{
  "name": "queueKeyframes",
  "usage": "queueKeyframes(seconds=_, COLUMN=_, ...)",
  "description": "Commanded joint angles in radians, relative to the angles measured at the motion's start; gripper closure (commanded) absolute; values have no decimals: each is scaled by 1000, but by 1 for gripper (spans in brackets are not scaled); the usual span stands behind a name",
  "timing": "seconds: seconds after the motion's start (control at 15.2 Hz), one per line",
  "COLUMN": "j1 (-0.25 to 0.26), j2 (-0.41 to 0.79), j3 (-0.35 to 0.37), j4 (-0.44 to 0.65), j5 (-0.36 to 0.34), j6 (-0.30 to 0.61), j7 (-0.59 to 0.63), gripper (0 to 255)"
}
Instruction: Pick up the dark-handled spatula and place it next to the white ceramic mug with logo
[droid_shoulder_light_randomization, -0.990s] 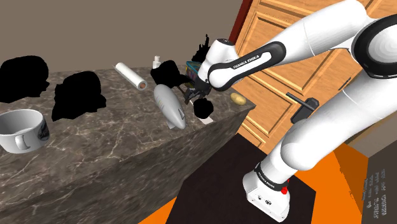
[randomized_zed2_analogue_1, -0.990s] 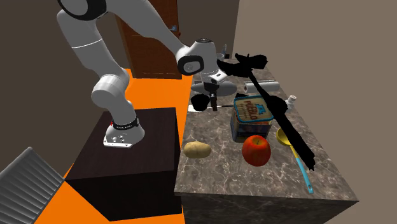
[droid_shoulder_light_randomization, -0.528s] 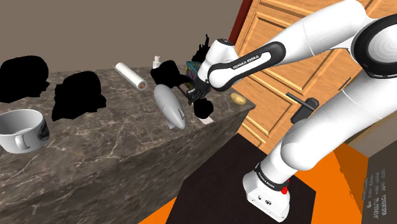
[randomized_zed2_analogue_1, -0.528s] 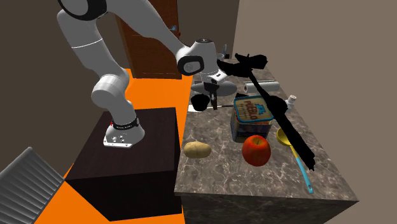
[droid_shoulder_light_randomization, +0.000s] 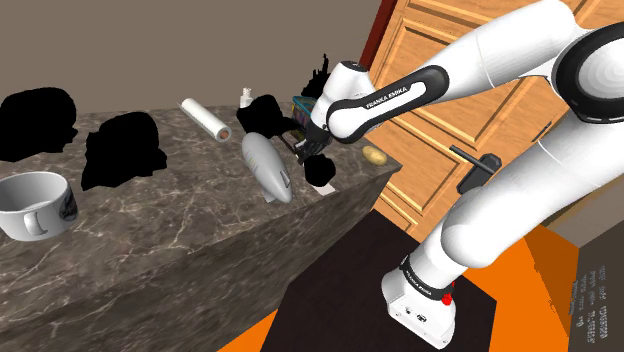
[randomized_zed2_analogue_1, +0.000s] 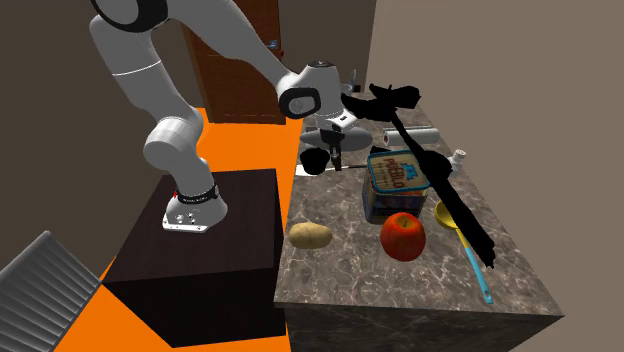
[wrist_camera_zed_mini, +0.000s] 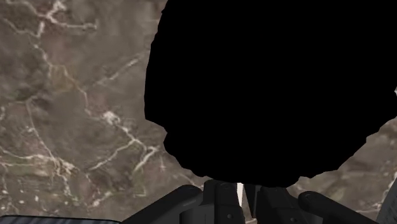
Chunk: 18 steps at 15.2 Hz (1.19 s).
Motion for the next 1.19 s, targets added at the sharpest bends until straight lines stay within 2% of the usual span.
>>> queueKeyframes(seconds=0.0, j1=1, j2=-11, j3=0, j4=4, j5=2, j6=-16, j7=-2, gripper=255)
queueKeyframes(seconds=1.12, j1=8, j2=-158, j3=-5, j4=115, j5=23, j6=-273, j7=-23, gripper=255)
